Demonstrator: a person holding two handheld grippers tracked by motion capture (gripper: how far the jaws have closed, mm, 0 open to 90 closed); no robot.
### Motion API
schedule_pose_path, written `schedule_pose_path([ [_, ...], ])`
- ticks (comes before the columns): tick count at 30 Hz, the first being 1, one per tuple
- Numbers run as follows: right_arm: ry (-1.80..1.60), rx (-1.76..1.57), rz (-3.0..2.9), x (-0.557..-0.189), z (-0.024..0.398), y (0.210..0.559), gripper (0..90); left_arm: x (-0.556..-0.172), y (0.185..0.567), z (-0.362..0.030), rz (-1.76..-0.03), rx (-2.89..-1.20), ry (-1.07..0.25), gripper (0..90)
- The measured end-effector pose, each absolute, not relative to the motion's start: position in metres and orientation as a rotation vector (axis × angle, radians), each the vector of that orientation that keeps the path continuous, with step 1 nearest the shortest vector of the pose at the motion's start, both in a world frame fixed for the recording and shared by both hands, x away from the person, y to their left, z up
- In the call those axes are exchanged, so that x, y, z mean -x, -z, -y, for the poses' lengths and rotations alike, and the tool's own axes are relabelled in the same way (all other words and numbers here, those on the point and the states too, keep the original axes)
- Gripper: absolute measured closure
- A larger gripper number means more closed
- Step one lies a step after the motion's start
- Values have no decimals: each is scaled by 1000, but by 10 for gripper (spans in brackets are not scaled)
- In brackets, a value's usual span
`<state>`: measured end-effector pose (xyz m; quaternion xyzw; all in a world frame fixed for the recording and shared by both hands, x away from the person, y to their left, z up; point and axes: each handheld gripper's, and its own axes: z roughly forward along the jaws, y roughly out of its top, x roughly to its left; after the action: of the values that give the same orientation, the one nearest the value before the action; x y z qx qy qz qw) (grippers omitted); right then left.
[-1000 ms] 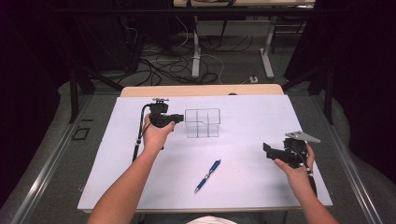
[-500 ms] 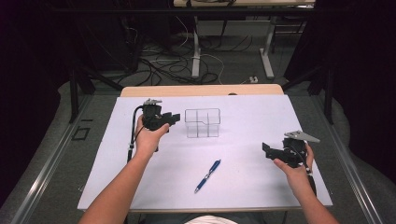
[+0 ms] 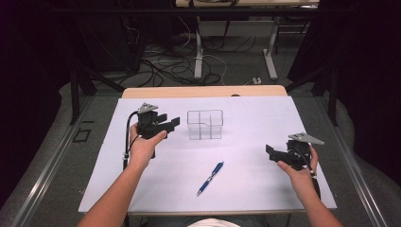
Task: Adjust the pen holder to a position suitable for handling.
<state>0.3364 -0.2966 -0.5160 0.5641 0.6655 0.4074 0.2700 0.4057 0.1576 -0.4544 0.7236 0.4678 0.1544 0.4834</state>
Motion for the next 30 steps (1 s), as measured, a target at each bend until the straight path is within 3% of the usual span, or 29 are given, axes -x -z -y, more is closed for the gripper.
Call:
schedule_pose_path([
  [8, -1092, -1525, -1819, -335, 298, 514, 85, -394, 449, -165, -1085, -1754, -437, 343],
  [13, -1091, -1527, -1817, -336, 298, 515, 84, -385, 449, -166, -1046, -1761, -400, 316],
  [19, -1088, -1530, -1814, -335, 297, 515, 85, -374, 447, -164, -1043, -1747, -398, 157],
  [21, -1087, -1527, -1816, -335, 298, 515, 85, -370, 447, -164, -1042, -1745, -405, 146],
  [25, -1092, -1526, -1820, -335, 298, 515, 85, -363, 447, -164, -1027, -1752, -383, 0],
  [30, -1093, -1530, -1818, -335, 297, 514, 84, -353, 447, -162, -999, -1759, -397, 2],
])
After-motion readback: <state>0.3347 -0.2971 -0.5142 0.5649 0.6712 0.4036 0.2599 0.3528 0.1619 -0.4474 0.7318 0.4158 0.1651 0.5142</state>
